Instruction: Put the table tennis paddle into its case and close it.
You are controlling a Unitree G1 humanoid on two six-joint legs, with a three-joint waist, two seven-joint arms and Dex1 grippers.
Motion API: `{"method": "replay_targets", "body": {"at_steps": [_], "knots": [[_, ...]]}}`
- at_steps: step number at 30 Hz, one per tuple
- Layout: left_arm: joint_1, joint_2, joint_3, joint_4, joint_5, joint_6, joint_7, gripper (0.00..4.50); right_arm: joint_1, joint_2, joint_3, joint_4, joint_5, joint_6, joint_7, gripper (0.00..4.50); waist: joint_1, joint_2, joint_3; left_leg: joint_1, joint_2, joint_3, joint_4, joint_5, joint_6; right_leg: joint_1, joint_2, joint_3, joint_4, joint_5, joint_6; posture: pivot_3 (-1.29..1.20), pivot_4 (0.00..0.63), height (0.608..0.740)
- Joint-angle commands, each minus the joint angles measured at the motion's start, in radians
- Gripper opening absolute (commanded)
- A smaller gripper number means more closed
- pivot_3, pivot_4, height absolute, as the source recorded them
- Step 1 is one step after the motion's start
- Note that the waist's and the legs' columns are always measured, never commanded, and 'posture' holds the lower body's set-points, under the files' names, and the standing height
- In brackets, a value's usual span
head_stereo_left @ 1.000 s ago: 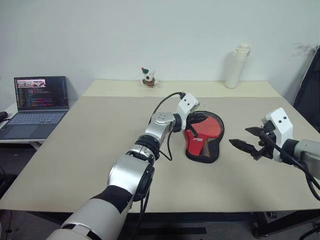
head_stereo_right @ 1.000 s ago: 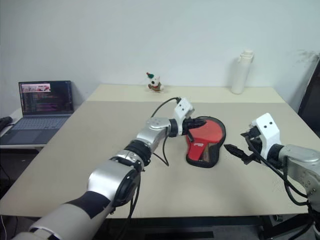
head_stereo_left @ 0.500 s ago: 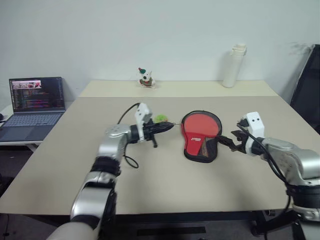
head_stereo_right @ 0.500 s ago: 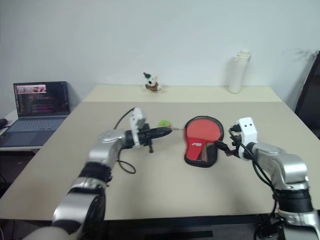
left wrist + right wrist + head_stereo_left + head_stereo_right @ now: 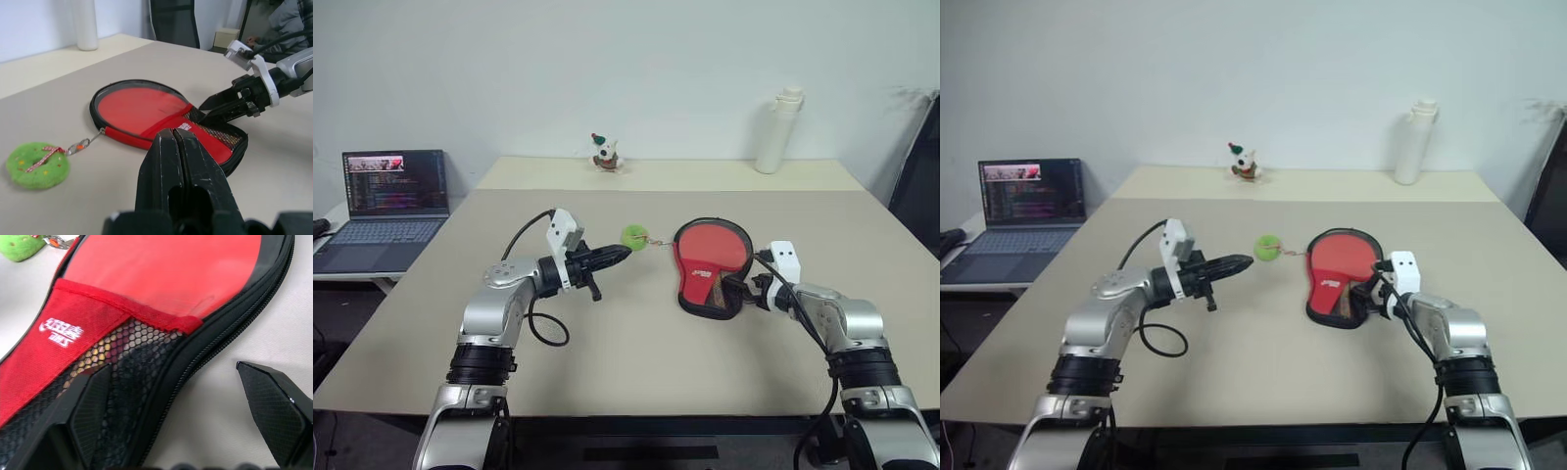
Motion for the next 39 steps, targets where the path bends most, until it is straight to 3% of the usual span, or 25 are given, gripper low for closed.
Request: {"method": "replay_targets", "body": {"at_steps": [1,4,7,19,28,39], "knots": [[-0.004,0.019,-0.003,-0.051,-0.023,-0.004,0.001,0.02,-0.019,0.024,0.023,0.018,-0.014,-0.012,0.02,4.45,-0.002,0.0,0.0,0.001,0.0,0.0,0.0,0.0,0.0,0.0,0.0,0.0,0.001,0.0,0.0,0.0,0.15,0.74],[-0.002,0.02,-0.006,-0.054,-0.024,-0.004,0.002,0.02,-0.028,0.05,0.034,0.033,-0.021,-0.01,0.028,4.45,-0.011,0.0,0.0,0.003,0.0,0.001,0.0,0.0,0.0,0.0,0.0,0.001,0.005,0.0,0.0,0.0,0.15,0.74],[0.005,0.021,-0.01,-0.062,-0.024,-0.003,0.004,0.0,-0.04,0.089,0.042,0.04,-0.023,-0.006,0.022,3.86,-0.016,0.0,0.0,0.007,0.0,0.003,-0.001,0.0,0.0,0.001,0.002,0.004,0.007,0.0,0.0,0.0,0.15,0.74],[0.074,0.08,-0.022,-0.132,-0.06,0.026,-0.04,0.0,-0.039,0.158,0.011,0.017,0.015,0.08,0.041,0.01,-0.019,0.0,0.0,0.012,0.002,0.009,-0.002,0.0,0.0,0.001,0.009,0.017,0.01,0.0,-0.001,0.0,0.15,0.74],[0.178,0.153,-0.071,-0.265,-0.135,0.099,-0.148,0.0,-0.03,0.149,0.092,-0.205,0.143,0.29,0.203,0.01,-0.028,0.0,0.0,0.011,0.011,0.013,-0.003,0.0,0.0,-0.002,0.013,0.02,0.008,-0.001,-0.002,0.0,0.15,0.74],[0.263,0.152,-0.117,-0.375,-0.166,0.139,-0.139,0.0,0.113,0.073,0.056,-0.406,0.189,0.425,0.17,0.01,-0.013,0.0,0.0,0.011,0.011,0.013,-0.003,-0.001,0.0,-0.002,0.013,0.02,0.008,-0.004,0.002,0.0,0.15,0.74]]}}
